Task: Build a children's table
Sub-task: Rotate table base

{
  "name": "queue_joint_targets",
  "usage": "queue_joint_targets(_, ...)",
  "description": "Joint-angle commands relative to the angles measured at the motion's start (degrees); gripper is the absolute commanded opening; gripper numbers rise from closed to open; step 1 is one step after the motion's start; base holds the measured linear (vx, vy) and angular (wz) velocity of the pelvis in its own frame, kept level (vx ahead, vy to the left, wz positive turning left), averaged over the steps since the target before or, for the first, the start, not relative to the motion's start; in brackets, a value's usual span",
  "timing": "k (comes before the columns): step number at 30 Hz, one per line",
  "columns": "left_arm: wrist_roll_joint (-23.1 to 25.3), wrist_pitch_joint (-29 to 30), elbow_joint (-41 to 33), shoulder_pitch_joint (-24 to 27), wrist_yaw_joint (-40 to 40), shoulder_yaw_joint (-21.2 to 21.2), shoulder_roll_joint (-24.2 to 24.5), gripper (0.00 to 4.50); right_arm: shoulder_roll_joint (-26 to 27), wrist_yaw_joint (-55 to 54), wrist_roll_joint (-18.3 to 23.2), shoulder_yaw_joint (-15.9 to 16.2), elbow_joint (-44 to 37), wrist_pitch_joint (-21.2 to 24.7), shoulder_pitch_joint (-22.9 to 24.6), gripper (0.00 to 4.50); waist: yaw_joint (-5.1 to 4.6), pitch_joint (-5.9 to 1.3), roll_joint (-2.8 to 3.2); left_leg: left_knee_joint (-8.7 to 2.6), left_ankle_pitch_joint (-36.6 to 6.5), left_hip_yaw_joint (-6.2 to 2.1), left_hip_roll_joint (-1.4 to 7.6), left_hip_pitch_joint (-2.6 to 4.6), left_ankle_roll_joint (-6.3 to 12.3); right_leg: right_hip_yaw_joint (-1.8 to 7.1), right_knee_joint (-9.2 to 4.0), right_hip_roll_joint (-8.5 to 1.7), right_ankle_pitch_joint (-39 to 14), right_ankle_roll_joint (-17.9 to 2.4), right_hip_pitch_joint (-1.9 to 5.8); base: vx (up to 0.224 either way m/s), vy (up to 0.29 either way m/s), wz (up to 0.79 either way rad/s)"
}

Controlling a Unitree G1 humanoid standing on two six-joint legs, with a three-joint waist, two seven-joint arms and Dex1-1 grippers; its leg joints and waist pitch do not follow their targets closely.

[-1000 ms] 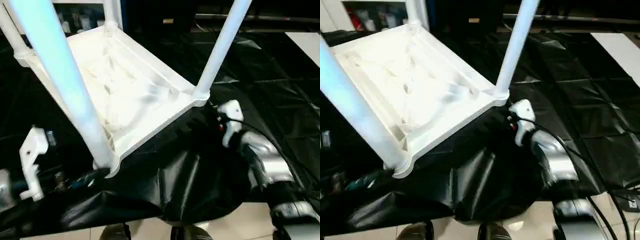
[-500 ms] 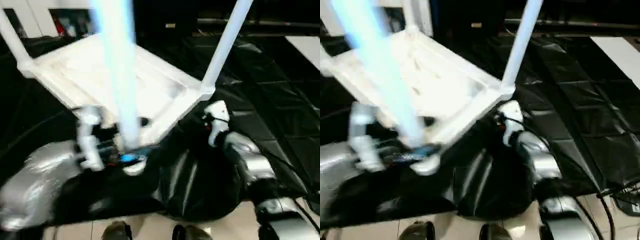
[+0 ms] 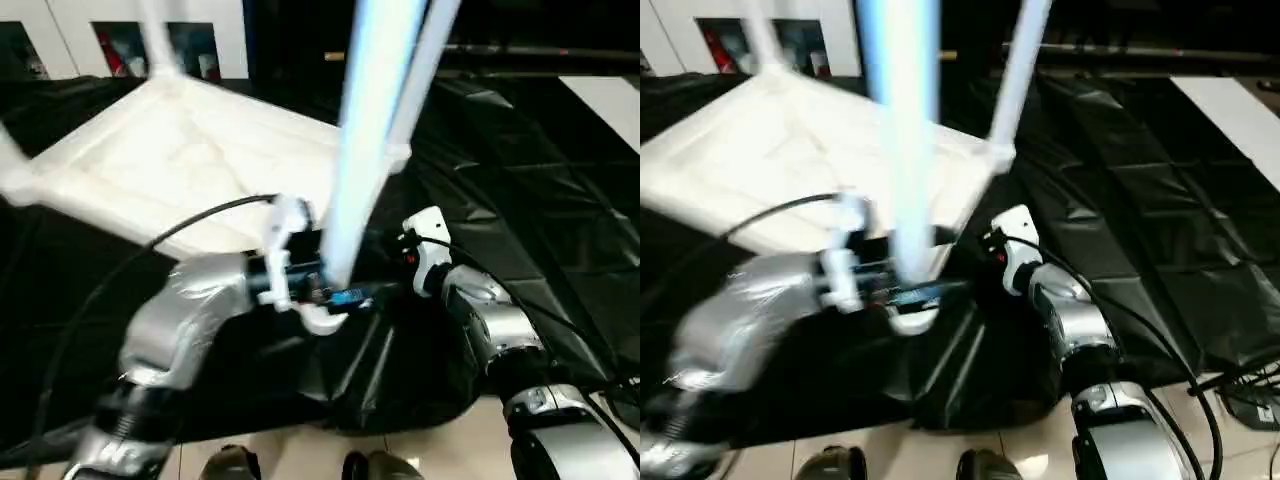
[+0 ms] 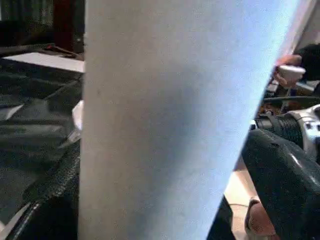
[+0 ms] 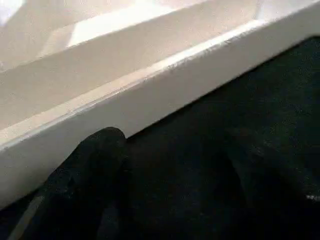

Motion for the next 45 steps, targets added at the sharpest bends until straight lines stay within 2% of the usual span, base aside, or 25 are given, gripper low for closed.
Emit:
queue_joint_targets(1, 1.1, -2.3, 1.1, -1.7, -1.0, -5.2, -2.8, 4.45, 2.5, 1.7, -0.4, 2.2, 0.1, -1.4, -1.8, 3.75, 0.65, -6.42, 0.93, -3.37, -3.2, -1.25, 2.54, 0.88, 3.55, 3.26, -3.08, -4.30, 1.9, -17.4, 4.26, 0.000, 0.000, 0.00)
queue_joint_targets(3, 2.0, -3.6, 2.1, -2.0, -0.5, -6.0, -3.8, 4.45, 2.6, 1.7, -0.6, 2.2, 0.4, -1.7, -1.9, 3.75, 0.61, -6.50, 0.78, -3.27, -3.4, -1.24, 2.61, 0.84, 3.57, 3.22, -3.02, -4.25, 2.2, -17.6, 4.20, 0.000, 0.000, 0.00)
queue_joint_targets(6, 3.1, -5.0, 2.8, -1.7, -0.2, -7.2, -5.1, 4.45, 2.7, 1.8, -0.7, 2.0, 0.7, -2.1, -1.8, 3.75, 0.65, -6.56, 0.86, -3.24, -4.3, -1.23, 2.72, 0.92, 3.47, 3.19, -3.09, -4.22, 1.4, -17.8, 4.15, 0.000, 0.000, 0.00)
queue_joint_targets(11, 3.9, -6.2, 4.0, -1.7, 0.7, -7.2, -6.1, 4.45, 2.7, 2.4, -1.0, 2.0, 1.1, -2.6, -1.9, 3.75, 0.68, -6.64, 0.79, -3.13, -5.0, -1.23, 2.73, 0.82, 3.24, 3.20, -3.18, -4.29, -0.3, -17.6, 4.12, 0.000, 0.000, 0.00)
queue_joint_targets(14, 6.0, -8.0, 6.1, -2.4, 2.9, -6.8, -6.5, 4.45, 2.7, 2.1, -1.6, 2.0, 1.2, -3.1, -2.0, 3.75, 0.77, -6.65, 0.76, -3.11, -5.3, -1.23, 2.77, 0.91, 3.26, 3.20, -3.27, -4.18, -1.2, -17.1, 4.02, 0.000, 0.000, 0.00)
queue_joint_targets(15, 9.0, -9.9, 8.9, -3.5, 5.6, -6.2, -6.3, 4.45, 2.5, 0.5, -1.9, 1.5, 1.8, -3.6, -2.5, 3.75, 0.76, -6.69, 0.67, -3.13, -5.4, -1.27, 2.80, 0.85, 3.27, 3.17, -3.32, -4.21, -1.7, -16.9, 4.02, 0.000, 0.000, 0.00)
queue_joint_targets(18, 10.8, -11.5, 11.2, -4.3, 7.4, -5.6, -6.0, 4.45, 2.1, -1.0, -2.1, 0.8, 2.5, -4.1, -3.1, 3.75, 0.78, -6.84, 0.75, -3.05, -5.2, -1.33, 2.70, 0.88, 3.01, 3.15, -3.35, -4.29, -2.4, -16.1, 3.99, 0.000, 0.000, 0.00)
queue_joint_targets(22, 14.1, -12.9, 13.5, -4.9, 8.2, -5.0, -2.3, 4.45, 0.3, -1.4, -1.3, -1.7, 3.1, -5.0, -4.0, 3.75, 0.93, -7.03, 0.78, -2.93, -4.3, -1.30, 2.70, 0.79, 3.46, 3.12, -3.13, -4.34, -1.2, -16.3, 3.96, 0.000, 0.000, 0.00)
queue_joint_targets(27, 12.1, -12.8, 11.0, -2.6, 1.3, -5.4, 2.0, 4.45, -2.7, 3.6, 0.3, -2.6, 0.3, -4.0, -2.6, 3.75, 1.26, -7.12, 0.87, -2.85, -4.0, -1.25, 2.62, 0.90, 4.24, 3.00, -2.96, -4.18, -1.1, -16.3, 3.85, 0.000, 0.000, 0.00)
queue_joint_targets(28, 11.2, -12.2, 9.7, -1.6, -2.3, -6.0, 4.3, 4.45, -4.2, 7.4, 1.1, -2.2, -1.7, -2.9, -1.4, 3.75, 1.41, -7.13, 0.99, -2.84, -4.1, -1.24, 2.68, 0.97, 4.26, 3.02, -2.93, -4.18, -1.3, -16.3, 3.77, 0.000, 0.000, 0.00)
queue_joint_targets(30, 11.5, -12.6, 9.7, -1.0, -4.6, -6.6, 6.4, 4.45, -6.2, 11.2, 1.2, -0.9, -4.4, -2.6, 0.5, 3.75, 1.77, -7.04, 1.09, -2.89, -4.9, -1.17, 2.75, 1.03, 4.15, 3.04, -3.05, -4.05, -2.1, -15.9, 3.63, 0.000, 0.000, 0.00)
queue_joint_targets(32, 12.0, -13.1, 10.3, -1.1, -5.5, -6.9, 7.5, 4.45, -7.3, 13.4, 1.3, -0.3, -6.0, -2.2, 1.5, 3.75, 2.11, -7.01, 1.33, -2.98, -5.7, -1.15, 2.84, 1.22, 3.66, 3.10, -3.17, -4.13, -3.2, -15.9, 3.45, 0.000, 0.000, 0.00)
queue_joint_targets(34, 13.4, -14.4, 12.1, -1.9, -6.7, -7.5, 9.3, 4.45, -9.3, 16.9, 1.8, 0.6, -9.1, -1.3, 3.4, 3.75, 2.52, -6.91, 1.27, -3.09, -7.0, -1.17, 2.77, 1.26, 3.14, 3.06, -3.44, -4.00, -4.4, -15.5, 3.47, 0.000, 0.000, 0.00)
queue_joint_targets(36, 14.5, -15.5, 14.1, -2.9, -7.5, -8.0, 10.6, 4.18, -10.9, 19.4, 2.1, 1.1, -11.4, -0.4, 4.7, 3.75, 2.83, -6.83, 1.26, -3.16, -8.2, -1.18, 2.76, 1.36, 2.71, 3.08, -3.73, -3.94, -6.7, -14.5, 3.38, 0.000, 0.000, 0.00)
queue_joint_targets(38, 16.4, -17.3, 17.4, -4.6, -8.1, -8.4, 11.6, 4.10, -13.3, 22.5, 2.2, 2.2, -14.7, 0.3, 6.4, 3.75, 2.95, -6.87, 1.27, -3.25, -8.8, -1.28, 2.72, 1.23, 2.03, 3.10, -3.92, -4.10, -8.8, -13.7, 3.51, 0.000, 0.000, 0.00)
queue_joint_targets(39, 17.1, -18.1, 18.8, -5.4, -8.1, -8.5, 11.8, 4.06, -14.3, 23.8, 2.3, 2.7, -16.1, 0.6, 7.2, 3.75, 3.27, -6.87, 1.24, -3.20, -9.3, -1.24, 2.65, 1.49, 1.83, 3.15, -4.22, -3.98, -10.2, -12.6, 3.36, 0.000, 0.000, 0.00)
queue_joint_targets(40, 17.6, -18.9, 19.9, -6.0, -8.5, -8.6, 12.0, 3.97, -15.4, 25.2, 2.2, 3.2, -17.6, 0.9, 8.0, 3.75, 3.32, -6.90, 1.25, -3.28, -9.1, -1.36, 2.69, 1.24, 1.68, 3.16, -4.15, -4.18, -10.3, -12.4, 3.52, 0.000, 0.000, 0.00)
queue_joint_targets(42, 18.7, -20.2, 21.9, -7.0, -9.2, -9.2, 12.5, 3.76, -17.9, 28.9, 2.3, 4.4, -21.3, 2.9, 10.0, 3.75, 3.51, -6.85, 1.25, -3.31, -9.5, -1.44, 2.68, 1.18, 1.58, 3.12, -4.35, -4.14, -11.3, -11.8, 3.52, 0.000, 0.000, 0.00)
queue_joint_targets(43, 19.5, -21.1, 23.2, -7.7, -9.3, -9.8, 12.7, 3.72, -19.7, 31.2, 2.5, 5.1, -23.8, 4.4, 11.3, 3.75, 3.52, -6.97, 1.21, -3.28, -9.6, -1.48, 2.80, 1.14, 1.59, 3.13, -4.24, -4.32, -10.9, -12.2, 3.50, 0.000, 0.000, 0.00)
queue_joint_targets(45, 19.6, -21.2, 23.3, -7.8, -9.3, -9.8, 12.7, 3.64, -19.9, 31.4, 2.5, 5.2, -24.0, 4.6, 11.4, 3.75, 3.60, -7.07, 1.12, -3.25, -9.5, -1.50, 2.81, 1.06, 1.87, 3.07, -4.21, -4.34, -11.1, -12.1, 3.45, 0.000, 0.000, 0.00)
